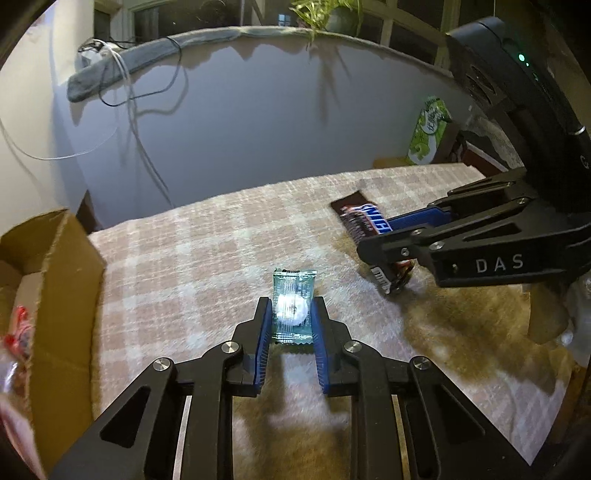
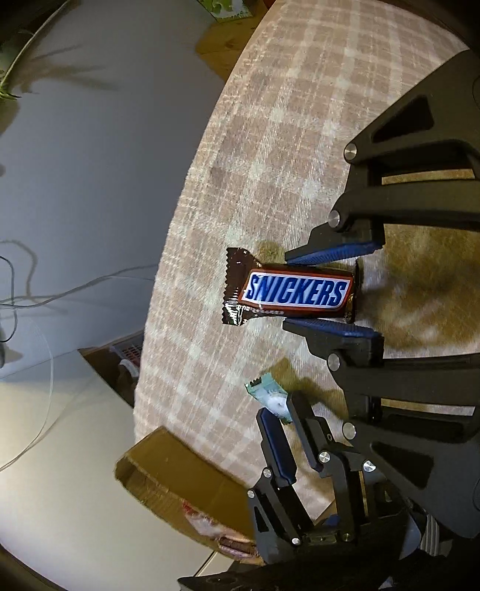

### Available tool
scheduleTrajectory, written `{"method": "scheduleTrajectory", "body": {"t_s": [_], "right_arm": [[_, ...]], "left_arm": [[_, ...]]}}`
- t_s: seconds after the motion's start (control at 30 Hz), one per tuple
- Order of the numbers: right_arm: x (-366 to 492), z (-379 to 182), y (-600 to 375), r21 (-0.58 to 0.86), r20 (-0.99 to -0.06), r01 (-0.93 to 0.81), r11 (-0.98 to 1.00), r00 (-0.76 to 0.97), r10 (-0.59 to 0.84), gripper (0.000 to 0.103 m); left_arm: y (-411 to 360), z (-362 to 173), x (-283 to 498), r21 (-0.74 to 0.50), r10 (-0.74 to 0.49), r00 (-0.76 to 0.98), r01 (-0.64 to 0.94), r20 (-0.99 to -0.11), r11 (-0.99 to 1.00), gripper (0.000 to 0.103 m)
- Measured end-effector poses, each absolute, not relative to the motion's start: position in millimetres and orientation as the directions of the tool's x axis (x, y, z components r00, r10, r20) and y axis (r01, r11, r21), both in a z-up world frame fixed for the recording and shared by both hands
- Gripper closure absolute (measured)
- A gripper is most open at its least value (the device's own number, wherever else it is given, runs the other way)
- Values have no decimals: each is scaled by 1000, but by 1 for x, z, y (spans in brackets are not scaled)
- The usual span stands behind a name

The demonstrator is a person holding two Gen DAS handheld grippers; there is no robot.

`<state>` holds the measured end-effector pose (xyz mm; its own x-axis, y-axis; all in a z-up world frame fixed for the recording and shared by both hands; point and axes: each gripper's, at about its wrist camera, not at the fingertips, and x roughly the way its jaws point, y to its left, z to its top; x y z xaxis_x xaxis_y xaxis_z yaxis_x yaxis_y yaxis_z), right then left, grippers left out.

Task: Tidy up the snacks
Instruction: 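Grasp the Snickers bar with the right tool while the left tool grasps the clear mint packet, then carry the Snickers bar and mint packet into the box and open both tools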

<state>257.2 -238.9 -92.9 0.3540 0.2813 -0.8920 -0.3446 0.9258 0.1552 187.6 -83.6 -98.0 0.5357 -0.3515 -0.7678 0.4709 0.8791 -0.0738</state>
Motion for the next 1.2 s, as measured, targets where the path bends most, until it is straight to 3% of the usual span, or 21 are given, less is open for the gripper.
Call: {"method": "scheduleTrajectory", "body": {"t_s": [0.6, 1.2], "right_arm": [[223, -20, -164, 147, -779, -474, 868, 485, 397, 73], [223, -16, -46, 185, -746, -618, 764, 417, 518, 73]], "left_arm": [[-4, -39, 146, -73, -292, 697, 327, -655, 942, 83], [95, -23, 128, -62, -142, 781, 132, -608, 989, 83]]}}
